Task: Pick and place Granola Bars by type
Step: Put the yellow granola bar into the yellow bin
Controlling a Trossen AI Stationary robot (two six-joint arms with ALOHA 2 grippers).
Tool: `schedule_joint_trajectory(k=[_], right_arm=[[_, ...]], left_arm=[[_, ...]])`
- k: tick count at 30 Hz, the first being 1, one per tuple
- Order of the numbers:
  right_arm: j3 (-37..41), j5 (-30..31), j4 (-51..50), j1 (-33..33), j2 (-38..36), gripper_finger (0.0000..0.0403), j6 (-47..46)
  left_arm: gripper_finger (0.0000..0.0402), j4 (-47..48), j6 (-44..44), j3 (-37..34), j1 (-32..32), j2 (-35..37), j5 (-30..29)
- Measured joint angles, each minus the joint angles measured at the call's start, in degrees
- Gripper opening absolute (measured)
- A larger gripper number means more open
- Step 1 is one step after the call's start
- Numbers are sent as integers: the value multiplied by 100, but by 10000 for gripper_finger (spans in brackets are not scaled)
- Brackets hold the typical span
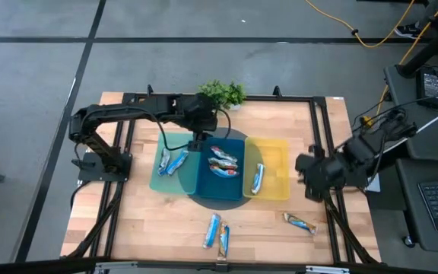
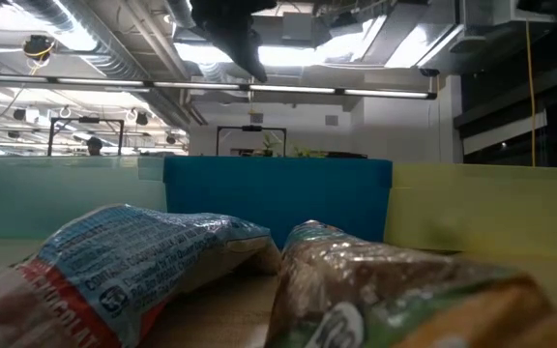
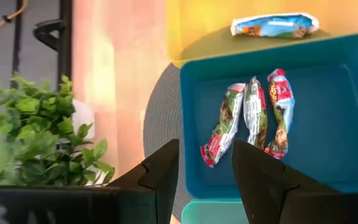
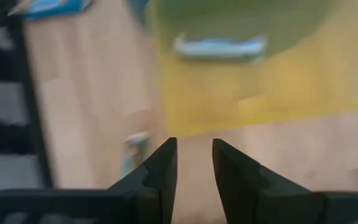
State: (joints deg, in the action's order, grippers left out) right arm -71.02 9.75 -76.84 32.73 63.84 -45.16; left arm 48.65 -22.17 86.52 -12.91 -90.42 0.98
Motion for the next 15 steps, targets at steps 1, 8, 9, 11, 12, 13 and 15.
schedule_joint_trajectory(k=[1,8,9,11,12,13,15], right_arm=[[0,-129,72,165,82,104,-207],[18,-285,557,1237,840,104,-1516],[51,-289,612,1342,945,104,-1653],[150,-389,711,1498,1119,104,-1901],[193,-453,758,1555,1188,104,-2015],[248,-533,832,1601,1248,104,-2161],[391,-650,1068,1684,1311,104,-2526]], left_arm=[[139,-5,23,0,0,31,-21],[139,-27,-13,0,0,78,-226],[139,-52,-75,0,0,78,-264],[139,-119,-197,0,0,76,-294],[139,-159,-237,0,-1,76,-295],[139,-204,-278,0,-9,76,-297],[139,-271,-351,0,-35,76,-286]])
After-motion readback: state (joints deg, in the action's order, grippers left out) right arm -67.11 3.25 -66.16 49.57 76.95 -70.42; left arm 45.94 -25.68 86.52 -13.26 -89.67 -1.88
